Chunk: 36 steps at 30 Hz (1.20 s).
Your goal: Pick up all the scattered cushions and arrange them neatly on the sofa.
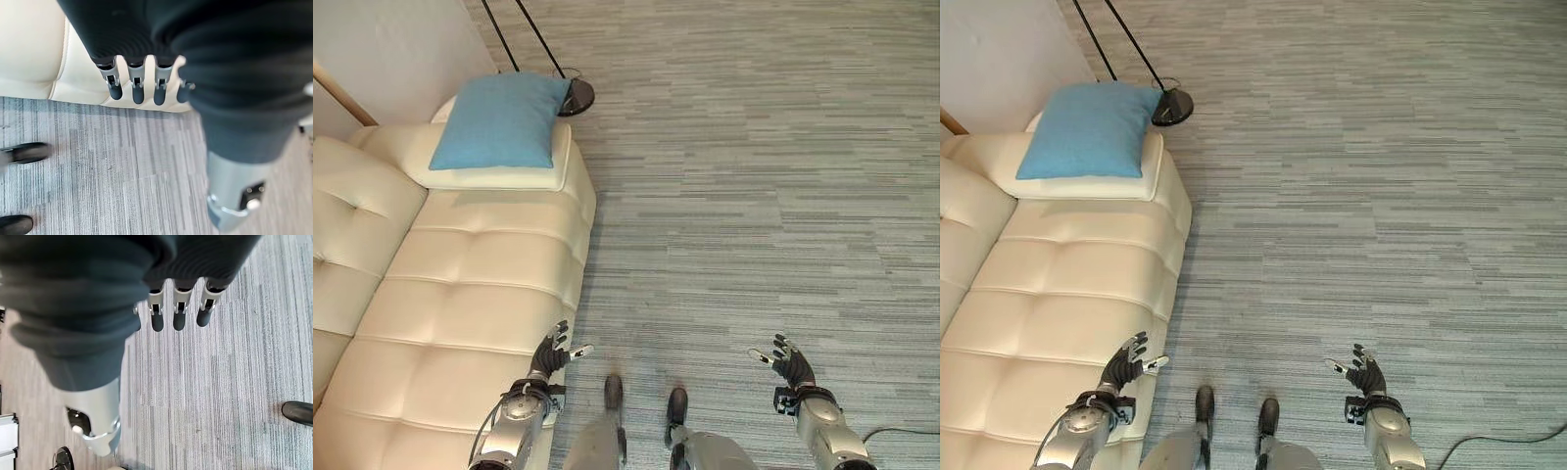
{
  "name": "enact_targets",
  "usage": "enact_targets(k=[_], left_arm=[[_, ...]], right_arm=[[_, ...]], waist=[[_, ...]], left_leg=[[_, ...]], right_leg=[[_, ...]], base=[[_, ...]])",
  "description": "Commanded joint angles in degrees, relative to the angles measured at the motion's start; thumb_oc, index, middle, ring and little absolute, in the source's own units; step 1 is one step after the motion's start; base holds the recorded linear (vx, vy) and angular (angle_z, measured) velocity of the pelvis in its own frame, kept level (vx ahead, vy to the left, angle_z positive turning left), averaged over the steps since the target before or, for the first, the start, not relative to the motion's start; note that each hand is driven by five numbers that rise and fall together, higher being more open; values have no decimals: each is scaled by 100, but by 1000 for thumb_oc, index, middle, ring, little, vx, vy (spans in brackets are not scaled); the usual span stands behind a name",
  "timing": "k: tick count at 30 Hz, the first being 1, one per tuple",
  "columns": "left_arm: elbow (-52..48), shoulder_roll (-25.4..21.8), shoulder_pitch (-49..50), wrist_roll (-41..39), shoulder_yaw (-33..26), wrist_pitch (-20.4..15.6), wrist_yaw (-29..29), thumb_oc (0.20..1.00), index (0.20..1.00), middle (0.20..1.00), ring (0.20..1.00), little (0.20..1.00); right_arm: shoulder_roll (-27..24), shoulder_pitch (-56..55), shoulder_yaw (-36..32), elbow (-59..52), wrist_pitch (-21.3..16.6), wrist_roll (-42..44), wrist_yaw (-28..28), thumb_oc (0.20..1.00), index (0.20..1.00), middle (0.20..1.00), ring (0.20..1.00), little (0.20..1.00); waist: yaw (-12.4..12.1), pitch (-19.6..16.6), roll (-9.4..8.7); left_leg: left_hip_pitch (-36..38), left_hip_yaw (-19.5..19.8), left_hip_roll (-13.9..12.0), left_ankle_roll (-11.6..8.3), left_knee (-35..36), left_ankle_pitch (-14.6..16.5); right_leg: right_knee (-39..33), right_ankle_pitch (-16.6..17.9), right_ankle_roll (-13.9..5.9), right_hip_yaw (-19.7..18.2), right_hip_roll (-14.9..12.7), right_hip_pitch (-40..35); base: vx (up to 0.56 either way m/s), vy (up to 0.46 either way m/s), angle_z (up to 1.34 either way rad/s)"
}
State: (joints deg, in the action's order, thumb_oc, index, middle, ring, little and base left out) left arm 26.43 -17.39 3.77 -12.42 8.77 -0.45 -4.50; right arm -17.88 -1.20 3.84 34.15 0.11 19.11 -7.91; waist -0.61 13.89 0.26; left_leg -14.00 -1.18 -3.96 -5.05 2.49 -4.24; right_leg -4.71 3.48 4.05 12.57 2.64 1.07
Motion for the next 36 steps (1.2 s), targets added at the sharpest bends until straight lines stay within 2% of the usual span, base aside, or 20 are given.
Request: enact_targets(k=[1,4,6,8,10,11,14,16,20,23,24,27,29,30,31,32,34,35,36], left_arm=[[-234,-183,8,-1,-189,-198,-49,1000,1000,1000,1000,1000],[-246,-214,86,24,-222,-193,-27,1000,1000,1000,1000,1000],[-267,-270,110,6,-239,-173,-10,1000,1000,1000,1000,1000],[-296,-348,96,-10,-256,-145,6,1000,1000,1000,1000,1000],[-291,-411,55,-17,-269,-132,-19,1000,1000,1000,1000,1000],[-291,-456,41,-10,-271,-127,-36,1000,1000,1000,1000,1000],[-321,-463,34,-9,-274,-141,-41,1000,1000,1000,1000,1000],[-421,-460,39,-18,-303,-156,-8,1000,1000,1000,1000,1000],[-317,-370,-32,-113,-333,-167,-39,1000,1000,1000,1000,1000],[-225,-331,-163,-122,-231,-226,-56,1000,1000,1000,1000,1000],[-224,-334,-166,-122,-232,-226,-56,1000,1000,1000,1000,1000],[-195,-297,-118,-122,-196,-219,-29,1000,1000,1000,1000,1000],[-210,-289,-117,-149,-173,-193,-2,1000,1000,1000,1000,1000],[-210,-290,-117,-149,-173,-193,-2,1000,1000,1000,1000,1000],[-208,-291,-139,-185,-165,-177,-3,1000,1000,1000,1000,1000],[-192,-280,-165,-192,-137,-184,-16,1000,1000,1000,1000,1000],[-177,-258,-185,-207,-137,-188,-22,1000,1000,1000,1000,1000],[-158,-247,-181,-198,-136,-185,-22,1000,1000,1000,1000,1000],[-145,-214,-149,-204,-132,-164,8,1000,1000,1000,1000,1000]], right_arm=[[-119,-155,-182,-273,-185,-59,-85,1000,1000,1000,1000,1000],[-55,-158,-179,-233,-149,-152,-27,1000,1000,1000,1000,1000],[0,-168,-203,-250,-132,-155,6,1000,1000,1000,1000,1000],[66,-151,-202,-215,-90,-157,48,1000,1000,1000,1000,1000],[138,-129,-192,-225,-65,-99,75,1000,1000,1000,1000,1000],[208,-178,-168,-294,-81,-59,92,1000,1000,1000,1000,1000],[255,-206,-136,-304,-92,-45,114,1000,1000,1000,1000,1000],[257,-171,-137,-373,-102,-35,139,1000,1000,1000,1000,1000],[306,-113,-121,-307,-97,-9,84,1000,1000,1000,1000,1000],[334,-149,-87,-327,-102,-4,74,1000,1000,1000,1000,1000],[336,-147,-87,-327,-102,-4,74,1000,1000,1000,1000,1000],[281,-165,-52,-304,-114,15,116,1000,1000,1000,1000,1000],[216,-202,-41,-380,-147,103,155,1000,1000,1000,1000,1000],[217,-202,-40,-380,-147,103,155,1000,1000,1000,1000,1000],[141,-203,-31,-453,-136,108,155,1000,1000,1000,1000,1000],[110,-195,-24,-458,-147,135,155,1000,1000,1000,1000,1000],[55,-157,-51,-492,-150,144,141,1000,1000,1000,1000,1000],[42,-142,-62,-499,-156,172,144,1000,1000,1000,1000,1000],[-4,-128,-72,-525,-177,155,130,1000,1000,1000,1000,1000]], waist=[[-123,-119,20],[-133,-261,-42],[-157,-316,-123],[-166,-295,-201],[-122,-240,-193],[-64,-213,-138],[-9,-152,-64],[55,-112,-3],[181,-44,-41],[299,-52,-58],[303,-59,-68],[346,-212,-82],[347,-255,-113],[349,-261,-114],[307,-235,-161],[264,-208,-203],[196,-183,-247],[155,-192,-281],[85,-218,-292]], left_leg=[[-193,-405,-9,98,-313,-73],[-175,-329,97,196,-457,-55],[-153,-346,190,302,-589,94],[-46,-392,295,454,-680,296],[83,-415,353,584,-688,437],[226,-410,387,670,-682,557],[453,-403,385,713,-604,641],[766,-451,393,694,-457,764],[1221,-419,440,599,-321,943],[1529,-264,452,523,-306,1153],[1513,-262,463,526,-304,1137],[1683,-227,400,456,-618,1423],[1471,-193,361,347,-1435,1315],[1464,-191,362,347,-1435,1314],[1114,-96,346,291,-2331,1079],[916,-66,367,296,-2617,956],[572,-107,372,321,-2797,945],[431,-144,369,344,-2695,1017],[242,-198,338,366,-2261,1108]], right_leg=[[551,-1270,-837,-257,-618,-405],[604,-1300,-950,-329,-770,-547],[836,-1300,-1035,-421,-909,-484],[1512,-1272,-1169,-499,-1059,-228],[2299,-1076,-1274,-580,-1147,144],[2855,-755,-1294,-615,-1163,459],[3163,-683,-1208,-647,-1125,833],[2620,-800,-1106,-317,-1114,1114],[1486,-475,-1198,43,-1032,1512],[1028,-375,-1218,-135,-912,1366],[1011,-356,-1218,-135,-921,1374],[1050,-416,-1063,-290,-785,1091],[1000,-490,-916,-333,-707,883],[1000,-489,-916,-331,-709,889],[951,-597,-771,-369,-652,687],[897,-650,-715,-381,-648,577],[815,-744,-687,-339,-676,368],[749,-784,-709,-322,-700,274],[661,-876,-762,-297,-726,122]], base=[[349,176,3],[352,185,-16],[287,178,-31],[249,189,-26],[244,198,3],[225,153,11],[226,87,9],[359,-1,-2],[297,-109,-4],[285,-154,17],[200,-111,42],[311,-138,30],[233,-150,12],[231,-179,11],[225,-158,8],[304,-190,19],[240,-79,12],[367,-13,-7],[304,6,-3]])
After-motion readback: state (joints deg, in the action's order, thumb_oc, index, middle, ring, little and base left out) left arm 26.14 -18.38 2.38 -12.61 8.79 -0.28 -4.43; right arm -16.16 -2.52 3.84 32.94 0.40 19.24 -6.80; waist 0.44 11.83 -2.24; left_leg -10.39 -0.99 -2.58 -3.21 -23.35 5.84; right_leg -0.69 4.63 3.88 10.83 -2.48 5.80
